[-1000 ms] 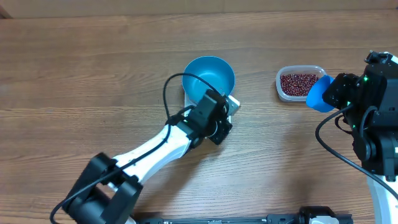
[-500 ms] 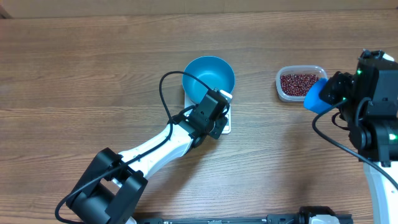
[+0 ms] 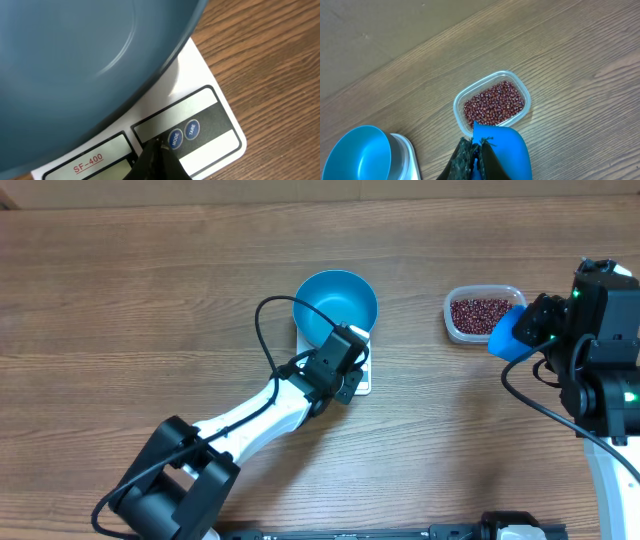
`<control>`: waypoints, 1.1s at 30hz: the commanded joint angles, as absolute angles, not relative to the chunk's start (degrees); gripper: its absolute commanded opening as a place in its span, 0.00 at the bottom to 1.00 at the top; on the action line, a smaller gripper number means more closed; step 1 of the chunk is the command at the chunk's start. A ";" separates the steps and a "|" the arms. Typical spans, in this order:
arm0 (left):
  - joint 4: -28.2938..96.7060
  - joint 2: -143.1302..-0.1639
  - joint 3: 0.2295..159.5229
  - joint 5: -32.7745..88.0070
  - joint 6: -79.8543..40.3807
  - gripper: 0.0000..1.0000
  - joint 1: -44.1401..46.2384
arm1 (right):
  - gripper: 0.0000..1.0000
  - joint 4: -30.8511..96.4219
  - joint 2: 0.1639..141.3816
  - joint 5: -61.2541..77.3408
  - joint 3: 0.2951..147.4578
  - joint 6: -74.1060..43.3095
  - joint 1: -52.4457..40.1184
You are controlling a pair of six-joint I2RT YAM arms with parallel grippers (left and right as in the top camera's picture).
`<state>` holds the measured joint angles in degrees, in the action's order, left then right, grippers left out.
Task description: Scoop item into bowl and weigh 150g on scale
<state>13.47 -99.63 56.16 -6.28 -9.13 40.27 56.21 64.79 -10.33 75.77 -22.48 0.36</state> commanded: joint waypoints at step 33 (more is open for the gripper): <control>12.38 -101.91 55.94 -7.11 -11.81 0.04 40.14 | 0.04 56.77 64.42 -10.22 76.95 -22.63 0.49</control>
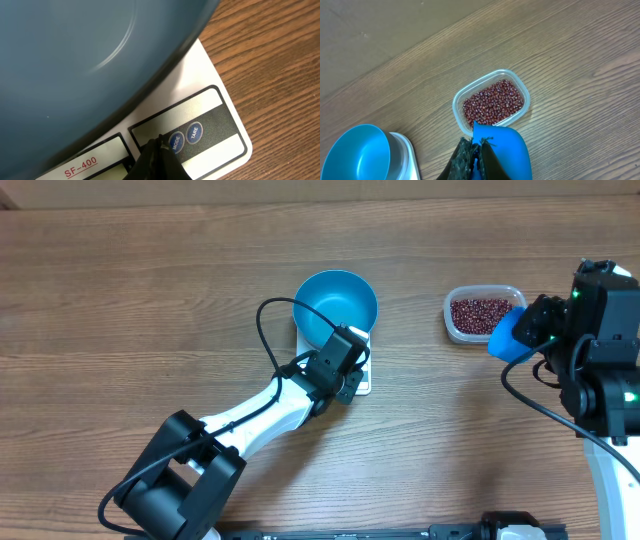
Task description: Scoop item into bowl and weigh 150g on scale
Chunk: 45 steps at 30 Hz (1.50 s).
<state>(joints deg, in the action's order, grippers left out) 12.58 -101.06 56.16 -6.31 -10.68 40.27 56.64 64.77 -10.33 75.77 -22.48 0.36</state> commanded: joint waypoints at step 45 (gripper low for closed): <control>10.70 -103.61 54.46 -10.94 -9.45 0.04 41.28 | 0.04 57.17 64.42 -10.24 76.95 -22.63 0.49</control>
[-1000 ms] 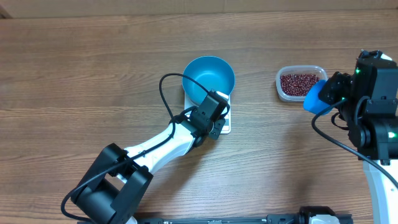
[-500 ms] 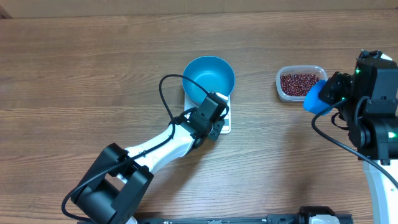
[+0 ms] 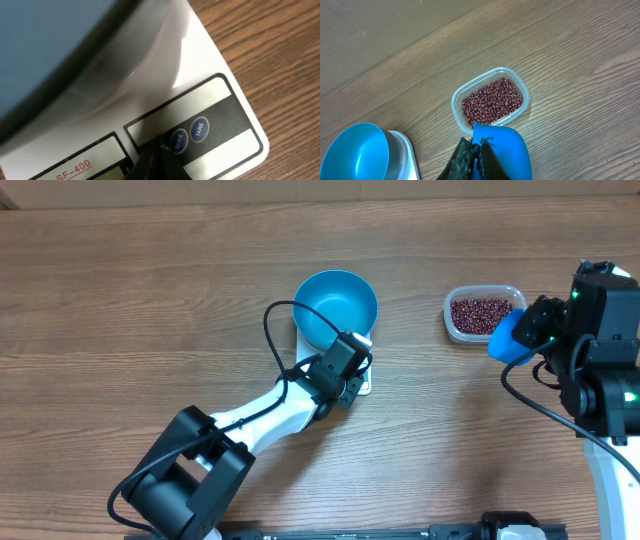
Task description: Scoop item into bowl and weigh 150g on scale
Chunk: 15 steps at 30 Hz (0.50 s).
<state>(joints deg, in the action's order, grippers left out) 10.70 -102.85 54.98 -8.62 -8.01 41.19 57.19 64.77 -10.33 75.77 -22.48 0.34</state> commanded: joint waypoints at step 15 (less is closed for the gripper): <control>10.26 -103.77 54.46 -9.98 -8.54 0.04 41.28 | 0.04 57.17 64.42 -10.24 76.95 -22.63 0.49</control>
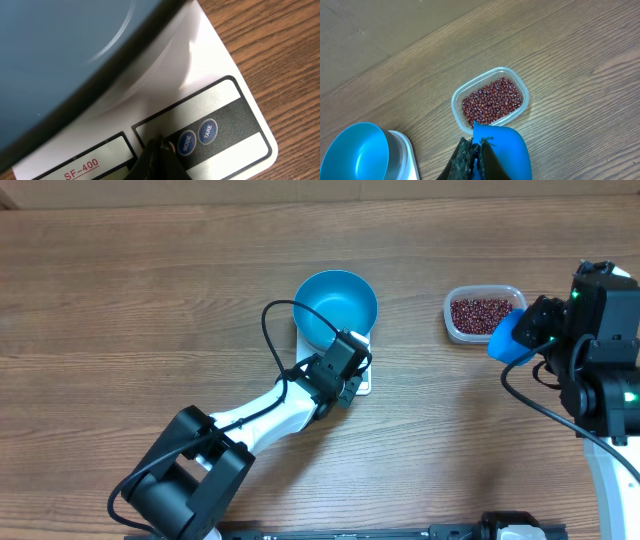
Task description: Scoop item into bowl and weigh 150g on scale
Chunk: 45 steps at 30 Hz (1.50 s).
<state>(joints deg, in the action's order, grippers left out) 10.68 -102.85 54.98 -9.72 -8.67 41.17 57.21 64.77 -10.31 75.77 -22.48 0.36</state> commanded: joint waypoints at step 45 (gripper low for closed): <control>12.19 -107.13 54.46 -8.97 -6.42 0.04 41.17 | 0.04 57.98 64.42 -10.24 76.95 -22.63 0.49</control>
<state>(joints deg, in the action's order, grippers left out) 10.70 -103.81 55.55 -9.45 -6.90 41.19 58.13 64.79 -10.31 75.77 -22.50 0.36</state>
